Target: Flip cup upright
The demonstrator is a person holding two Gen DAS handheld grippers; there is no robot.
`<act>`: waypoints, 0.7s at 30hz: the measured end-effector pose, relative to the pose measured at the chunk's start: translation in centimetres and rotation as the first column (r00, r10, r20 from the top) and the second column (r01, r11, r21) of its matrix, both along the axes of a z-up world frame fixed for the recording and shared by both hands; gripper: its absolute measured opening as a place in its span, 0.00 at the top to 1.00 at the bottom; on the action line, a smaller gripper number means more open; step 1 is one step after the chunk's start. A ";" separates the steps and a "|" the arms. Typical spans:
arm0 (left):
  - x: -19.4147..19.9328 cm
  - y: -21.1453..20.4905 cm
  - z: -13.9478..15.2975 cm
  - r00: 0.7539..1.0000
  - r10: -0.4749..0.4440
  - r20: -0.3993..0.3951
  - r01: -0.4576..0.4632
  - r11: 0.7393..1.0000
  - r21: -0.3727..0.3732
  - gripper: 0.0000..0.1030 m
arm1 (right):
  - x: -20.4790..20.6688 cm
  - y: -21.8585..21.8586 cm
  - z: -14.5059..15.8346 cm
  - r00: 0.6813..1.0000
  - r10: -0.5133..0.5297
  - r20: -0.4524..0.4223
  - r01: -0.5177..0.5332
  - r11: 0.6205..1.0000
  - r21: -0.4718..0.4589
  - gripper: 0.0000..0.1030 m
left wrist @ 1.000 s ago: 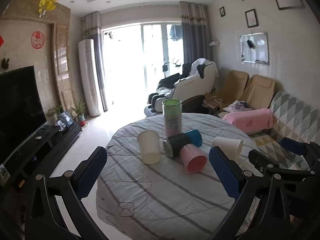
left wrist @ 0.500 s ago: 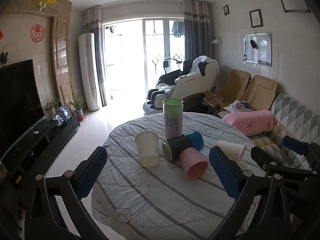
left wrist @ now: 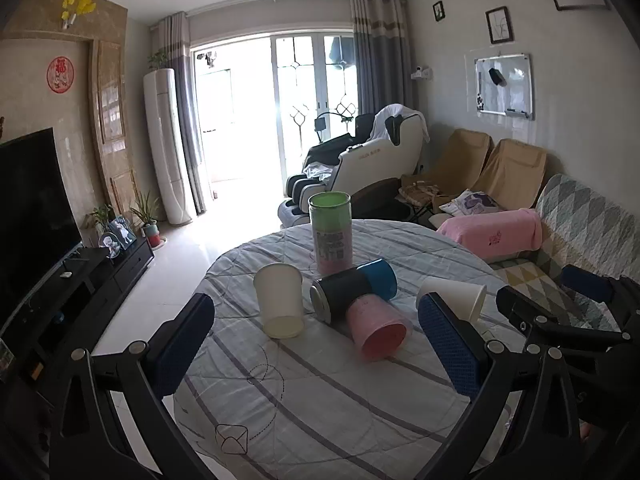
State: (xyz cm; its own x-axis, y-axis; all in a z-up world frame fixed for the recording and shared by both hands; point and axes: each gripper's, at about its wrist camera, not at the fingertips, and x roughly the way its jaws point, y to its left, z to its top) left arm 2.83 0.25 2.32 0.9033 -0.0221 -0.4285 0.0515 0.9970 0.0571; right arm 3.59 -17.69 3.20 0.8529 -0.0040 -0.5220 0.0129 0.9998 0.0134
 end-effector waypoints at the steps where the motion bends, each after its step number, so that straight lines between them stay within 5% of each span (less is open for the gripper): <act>1: 0.0 -0.1 0.0 1.000 0.000 0.002 0.000 1.000 0.001 0.00 | 0.1 0.0 0.0 1.000 0.000 -0.003 0.000 1.000 0.000 0.16; 21: -0.3 -0.3 0.3 0.997 0.020 0.071 -0.021 1.000 0.015 0.00 | 0.2 -0.3 0.1 0.998 0.012 0.057 -0.013 1.000 0.014 0.16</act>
